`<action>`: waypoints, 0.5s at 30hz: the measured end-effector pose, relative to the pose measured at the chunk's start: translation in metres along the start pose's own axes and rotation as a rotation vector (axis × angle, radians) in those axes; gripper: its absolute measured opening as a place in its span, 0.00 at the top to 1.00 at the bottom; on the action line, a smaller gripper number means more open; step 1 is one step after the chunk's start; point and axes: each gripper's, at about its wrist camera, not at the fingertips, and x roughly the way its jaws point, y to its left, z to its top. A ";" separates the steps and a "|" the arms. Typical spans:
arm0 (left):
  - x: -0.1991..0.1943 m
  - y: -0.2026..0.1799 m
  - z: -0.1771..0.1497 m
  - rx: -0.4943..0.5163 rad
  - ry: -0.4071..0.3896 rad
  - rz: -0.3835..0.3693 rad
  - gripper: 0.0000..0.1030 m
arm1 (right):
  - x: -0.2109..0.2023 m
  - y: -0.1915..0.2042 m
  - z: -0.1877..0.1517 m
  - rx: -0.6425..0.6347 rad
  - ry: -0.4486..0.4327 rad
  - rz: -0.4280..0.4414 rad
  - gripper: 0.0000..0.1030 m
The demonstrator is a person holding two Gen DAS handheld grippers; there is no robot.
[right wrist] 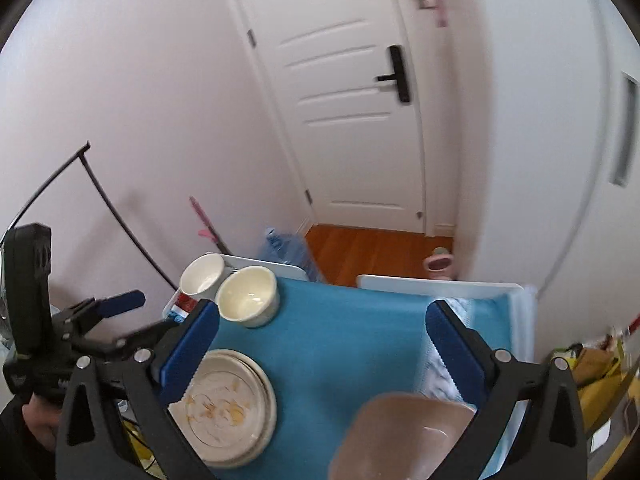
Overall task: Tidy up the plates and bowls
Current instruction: 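Grasp the rim of the cream bowl with both tools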
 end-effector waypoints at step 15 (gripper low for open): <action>0.172 0.131 0.005 -0.176 0.344 -0.061 0.39 | 0.235 0.045 -0.028 0.172 0.435 0.019 0.36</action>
